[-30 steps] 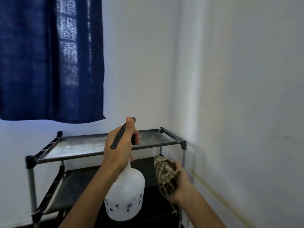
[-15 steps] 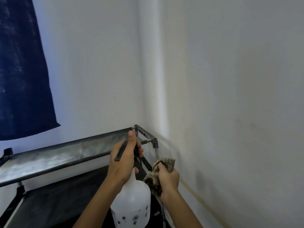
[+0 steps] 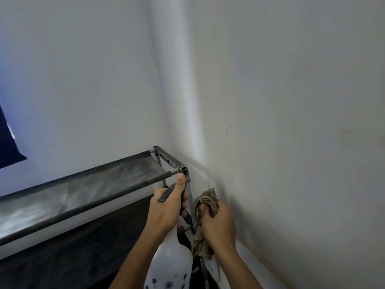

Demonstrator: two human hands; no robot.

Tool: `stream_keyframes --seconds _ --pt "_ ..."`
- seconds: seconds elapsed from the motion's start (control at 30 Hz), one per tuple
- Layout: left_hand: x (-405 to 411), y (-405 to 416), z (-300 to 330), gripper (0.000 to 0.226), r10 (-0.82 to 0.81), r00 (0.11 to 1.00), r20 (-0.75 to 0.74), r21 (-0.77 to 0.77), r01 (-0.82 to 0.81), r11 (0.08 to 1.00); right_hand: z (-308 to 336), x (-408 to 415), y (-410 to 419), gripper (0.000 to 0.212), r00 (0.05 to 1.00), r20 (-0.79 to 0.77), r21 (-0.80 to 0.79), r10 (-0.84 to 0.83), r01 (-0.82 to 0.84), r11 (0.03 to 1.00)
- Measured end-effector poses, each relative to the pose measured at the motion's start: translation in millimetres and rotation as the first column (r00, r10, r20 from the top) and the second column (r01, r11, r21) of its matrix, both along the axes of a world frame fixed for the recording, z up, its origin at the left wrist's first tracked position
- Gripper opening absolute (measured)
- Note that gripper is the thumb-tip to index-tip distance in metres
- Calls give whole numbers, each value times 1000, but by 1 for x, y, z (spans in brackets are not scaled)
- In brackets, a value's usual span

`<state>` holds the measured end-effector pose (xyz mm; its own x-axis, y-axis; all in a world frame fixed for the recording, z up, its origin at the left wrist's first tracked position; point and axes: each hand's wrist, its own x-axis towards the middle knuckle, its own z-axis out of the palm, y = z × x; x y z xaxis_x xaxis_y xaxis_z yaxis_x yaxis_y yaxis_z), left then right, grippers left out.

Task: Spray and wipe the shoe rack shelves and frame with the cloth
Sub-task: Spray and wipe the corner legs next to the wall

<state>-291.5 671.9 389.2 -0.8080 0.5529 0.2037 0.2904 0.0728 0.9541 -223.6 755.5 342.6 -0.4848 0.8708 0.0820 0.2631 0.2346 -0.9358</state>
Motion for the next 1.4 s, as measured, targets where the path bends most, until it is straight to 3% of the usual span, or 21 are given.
stream_keyframes --seconds 0.2,0.33,0.5,0.73,0.8,0.9,1.03,1.13,1.23,1.3,1.4 --pt "-11 9 -17 71 103 995 -16 66 -101 993 2 -7 0 18 1000 -28 -45 -8 7 999" --pt "-12 12 -16 69 82 996 -18 119 -80 990 3 -10 0 23 998 -54 -77 -13 9 997" --pt "-10 13 -16 74 135 988 -76 135 -124 983 4 -6 3 14 996 -78 -91 -30 23 996" --pt "-6 11 -14 73 160 987 -26 170 -153 973 3 -2 6 14 996 -84 -68 -30 25 997" --pt "-5 10 -17 75 174 984 -44 173 -164 971 3 -3 3 12 996 -86 -15 -13 12 1000" --pt "-3 9 -20 74 174 985 -7 164 -171 972 4 -6 0 16 993 -107 208 -55 76 975" --pt "-2 9 -22 65 111 993 43 217 -118 969 22 -23 8 35 946 -324 515 -12 187 837" --pt "-3 9 -22 68 106 994 25 240 -109 965 34 -41 20 46 956 -262 716 131 102 690" --pt "-5 6 -21 68 108 992 64 255 -121 959 22 -52 23 40 967 -147 821 208 2 571" --pt "-7 4 -19 66 95 990 105 264 -120 957 8 -51 25 41 952 -185 803 244 3 596" --pt "-10 1 -18 70 109 987 121 260 -137 956 6 -47 28 48 893 -302 645 333 -66 761"
